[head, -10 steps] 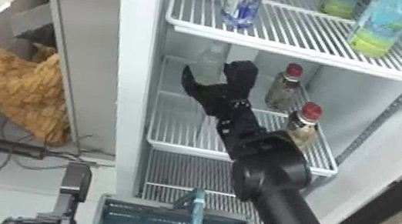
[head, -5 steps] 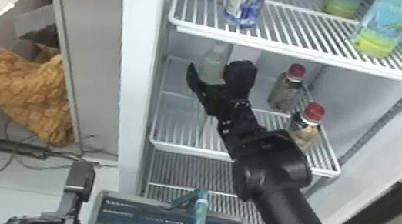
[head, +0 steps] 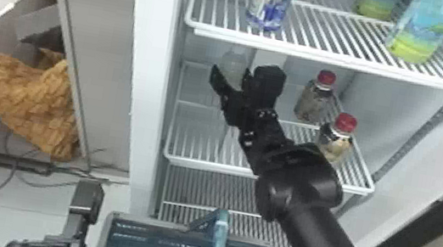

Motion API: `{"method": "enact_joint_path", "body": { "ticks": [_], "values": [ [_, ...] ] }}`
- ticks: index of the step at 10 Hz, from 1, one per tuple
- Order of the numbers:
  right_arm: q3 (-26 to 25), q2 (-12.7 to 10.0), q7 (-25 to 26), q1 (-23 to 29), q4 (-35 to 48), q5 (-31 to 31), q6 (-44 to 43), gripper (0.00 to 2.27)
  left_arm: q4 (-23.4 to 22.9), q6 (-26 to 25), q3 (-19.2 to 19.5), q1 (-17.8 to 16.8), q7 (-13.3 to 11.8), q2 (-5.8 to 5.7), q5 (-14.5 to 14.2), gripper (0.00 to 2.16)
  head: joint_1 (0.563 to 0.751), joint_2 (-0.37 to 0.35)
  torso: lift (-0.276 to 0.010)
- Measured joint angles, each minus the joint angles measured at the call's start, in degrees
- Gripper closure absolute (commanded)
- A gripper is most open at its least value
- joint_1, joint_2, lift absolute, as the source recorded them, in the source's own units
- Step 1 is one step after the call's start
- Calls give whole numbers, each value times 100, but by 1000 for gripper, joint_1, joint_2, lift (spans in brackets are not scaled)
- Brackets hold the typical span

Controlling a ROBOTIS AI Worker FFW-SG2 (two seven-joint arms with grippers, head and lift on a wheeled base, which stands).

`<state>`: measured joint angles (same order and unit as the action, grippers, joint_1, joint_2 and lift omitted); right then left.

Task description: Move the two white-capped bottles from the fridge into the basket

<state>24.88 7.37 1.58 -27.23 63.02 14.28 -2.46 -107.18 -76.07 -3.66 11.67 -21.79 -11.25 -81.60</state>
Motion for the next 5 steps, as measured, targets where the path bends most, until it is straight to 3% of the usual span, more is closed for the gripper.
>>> {"method": "enact_joint_path", "body": {
  "ticks": [5],
  "values": [
    [-435, 58, -171, 602, 721, -35, -211, 854, -5, 0, 34, 93, -9, -9, -43, 1154, 695, -165, -260]
  ]
}}
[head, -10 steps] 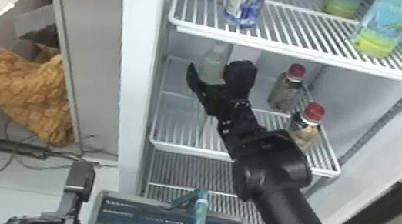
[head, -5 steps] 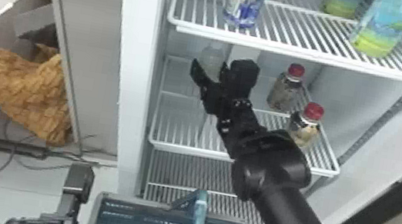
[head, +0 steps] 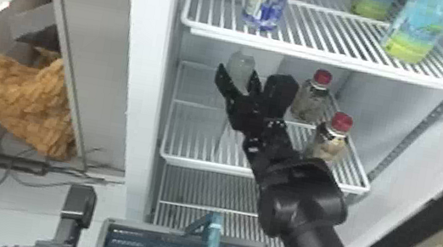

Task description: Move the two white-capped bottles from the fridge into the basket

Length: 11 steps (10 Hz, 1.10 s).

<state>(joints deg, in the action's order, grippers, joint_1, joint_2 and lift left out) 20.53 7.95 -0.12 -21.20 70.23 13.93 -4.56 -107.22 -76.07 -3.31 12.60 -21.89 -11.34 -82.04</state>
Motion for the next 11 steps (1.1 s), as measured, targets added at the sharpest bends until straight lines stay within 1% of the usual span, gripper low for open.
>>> {"method": "enact_joint_path", "body": {
  "ticks": [3, 6, 9, 11],
  "values": [
    [-402, 73, -237, 622, 826, -161, 2, 852, 0, 0, 13, 23, 0, 0, 0, 1154, 695, -185, -260],
    [-757, 87, -327, 1409, 1843, -113, 80, 852, 0, 0, 41, 62, -9, 7, 0, 1154, 695, -211, -260],
    [-970, 148, -463, 2143, 2849, 45, 280, 852, 0, 0, 47, 74, -15, 13, 0, 1154, 695, -229, -260],
    [-1014, 241, -551, 2610, 3500, 135, 497, 852, 0, 0, 60, 78, -23, 18, 0, 1154, 695, -230, -260]
  ]
}}
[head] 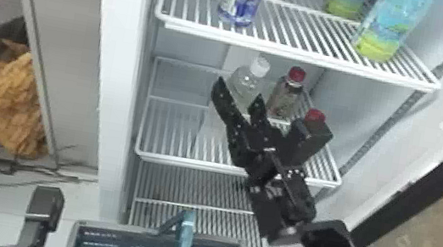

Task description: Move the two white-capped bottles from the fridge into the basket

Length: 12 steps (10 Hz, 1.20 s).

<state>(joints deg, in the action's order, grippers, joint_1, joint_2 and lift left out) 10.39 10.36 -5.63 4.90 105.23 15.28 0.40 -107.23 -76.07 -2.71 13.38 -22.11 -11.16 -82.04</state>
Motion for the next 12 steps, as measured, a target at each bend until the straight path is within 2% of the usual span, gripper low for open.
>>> {"method": "enact_joint_path", "body": {
  "ticks": [6, 10, 12],
  "values": [
    [-487, 44, -177, 1623, 1976, 295, 777, 852, -14, 14, 54, 58, -17, 17, -9, 1154, 695, -265, -260],
    [-980, -123, -393, 2741, 3082, 314, 1271, 851, -27, 26, 81, 81, -22, 31, -9, 1154, 695, -313, -260],
    [-1283, -171, -585, 3308, 3701, 299, 1802, 851, -28, 28, 89, 82, -21, 35, 0, 1154, 695, -336, -260]
  ]
}}
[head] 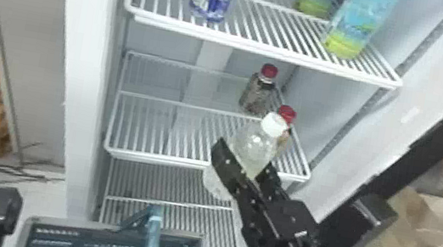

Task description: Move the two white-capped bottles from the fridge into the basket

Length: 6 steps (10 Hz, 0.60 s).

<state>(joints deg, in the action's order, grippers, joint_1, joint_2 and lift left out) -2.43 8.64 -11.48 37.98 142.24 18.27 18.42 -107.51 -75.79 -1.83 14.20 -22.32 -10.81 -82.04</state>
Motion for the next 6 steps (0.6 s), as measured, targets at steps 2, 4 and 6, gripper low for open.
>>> {"method": "enact_joint_path", "body": {
  "ticks": [2, 4, 6],
  "values": [
    [-227, -17, -227, 472, 673, -9, 896, 851, 0, 0, 0, 0, 0, 0, 1, 1154, 695, -343, -260],
    [-566, -101, -564, 638, 1100, -128, 1965, 849, 0, 0, -3, 0, 0, -4, 9, 1154, 695, -350, -260],
    [-953, -195, -955, 487, 1201, -271, 3275, 849, 0, -1, -22, -12, 0, -9, 17, 1154, 695, -350, -260]
  ]
}}
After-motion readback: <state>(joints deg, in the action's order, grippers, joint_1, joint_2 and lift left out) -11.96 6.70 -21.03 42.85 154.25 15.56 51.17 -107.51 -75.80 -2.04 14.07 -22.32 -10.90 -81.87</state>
